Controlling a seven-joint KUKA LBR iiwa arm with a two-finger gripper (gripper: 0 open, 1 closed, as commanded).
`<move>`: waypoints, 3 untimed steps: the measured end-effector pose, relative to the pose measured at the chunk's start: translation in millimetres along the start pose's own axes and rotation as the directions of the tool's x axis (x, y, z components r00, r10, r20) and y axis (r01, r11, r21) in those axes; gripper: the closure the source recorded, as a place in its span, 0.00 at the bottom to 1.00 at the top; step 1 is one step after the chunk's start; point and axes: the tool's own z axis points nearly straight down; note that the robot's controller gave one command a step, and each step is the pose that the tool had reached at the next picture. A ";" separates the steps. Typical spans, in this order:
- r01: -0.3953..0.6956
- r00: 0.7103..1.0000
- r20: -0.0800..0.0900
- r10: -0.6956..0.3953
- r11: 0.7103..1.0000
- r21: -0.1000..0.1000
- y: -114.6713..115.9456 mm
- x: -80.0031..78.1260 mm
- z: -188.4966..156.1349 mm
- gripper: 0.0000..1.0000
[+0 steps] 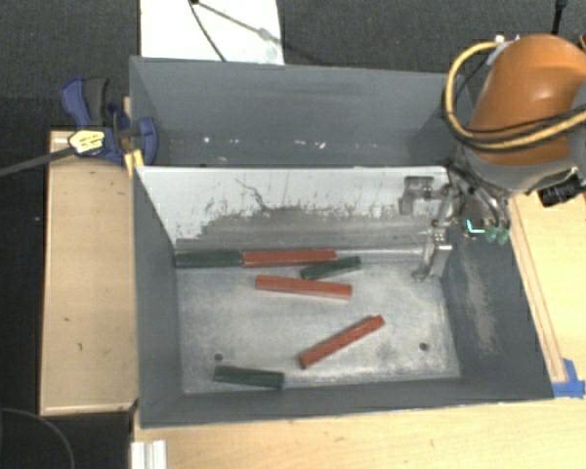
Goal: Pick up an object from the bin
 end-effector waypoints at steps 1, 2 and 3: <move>0.035 0.999 -0.002 -0.035 0.999 -0.002 81.8 78.3 159.5 0.00; 0.288 0.958 0.003 -0.288 0.958 0.001 88.7 109.9 125.4 0.00; 0.246 0.969 0.009 -0.246 0.969 0.003 59.0 94.9 116.9 0.00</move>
Offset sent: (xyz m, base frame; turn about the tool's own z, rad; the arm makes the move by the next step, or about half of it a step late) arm -0.0756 0.0797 -0.1555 -0.0314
